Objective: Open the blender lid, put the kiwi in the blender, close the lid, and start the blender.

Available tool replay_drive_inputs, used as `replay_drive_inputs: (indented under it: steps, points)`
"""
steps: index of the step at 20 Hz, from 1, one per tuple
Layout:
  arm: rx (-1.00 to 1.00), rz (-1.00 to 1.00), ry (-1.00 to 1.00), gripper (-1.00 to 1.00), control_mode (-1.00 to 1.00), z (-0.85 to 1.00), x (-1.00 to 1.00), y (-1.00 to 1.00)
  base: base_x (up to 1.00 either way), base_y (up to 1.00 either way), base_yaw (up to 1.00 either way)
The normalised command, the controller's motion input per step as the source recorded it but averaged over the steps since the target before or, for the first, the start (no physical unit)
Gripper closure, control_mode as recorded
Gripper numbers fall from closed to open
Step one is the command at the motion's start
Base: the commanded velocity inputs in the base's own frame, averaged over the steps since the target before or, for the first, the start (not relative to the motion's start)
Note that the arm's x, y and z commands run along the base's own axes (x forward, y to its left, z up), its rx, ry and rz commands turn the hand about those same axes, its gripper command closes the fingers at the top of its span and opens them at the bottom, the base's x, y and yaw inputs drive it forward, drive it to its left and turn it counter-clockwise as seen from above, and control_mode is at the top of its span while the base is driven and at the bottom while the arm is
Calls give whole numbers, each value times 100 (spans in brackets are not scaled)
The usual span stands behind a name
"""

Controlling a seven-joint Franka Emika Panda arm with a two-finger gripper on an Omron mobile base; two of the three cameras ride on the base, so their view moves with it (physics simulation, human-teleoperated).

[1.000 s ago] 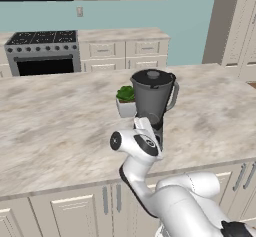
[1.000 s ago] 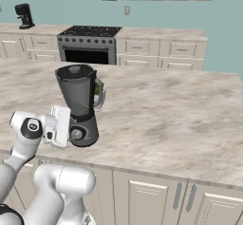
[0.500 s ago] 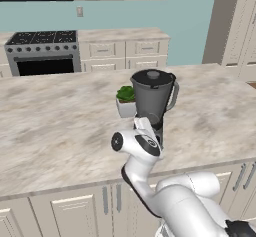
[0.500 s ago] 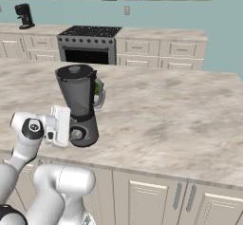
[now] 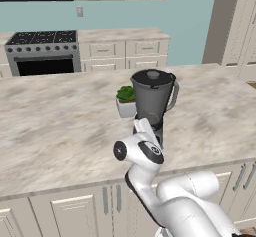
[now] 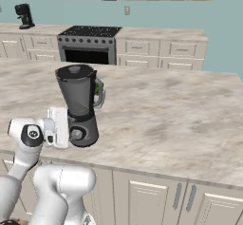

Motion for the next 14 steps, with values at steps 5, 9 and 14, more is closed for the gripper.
replay_drive_inputs:
  steps: [5, 9, 14]
  points:
    - [0, 0, -19, -100, -100, 20, -30, 0, 0, 0, 0]
    - [0, 0, -10, -100, -100, 21, -50, 0, 0, 0, 0]
    - [0, 0, -11, -100, -100, 38, -53, 0, 0, 0, 0]
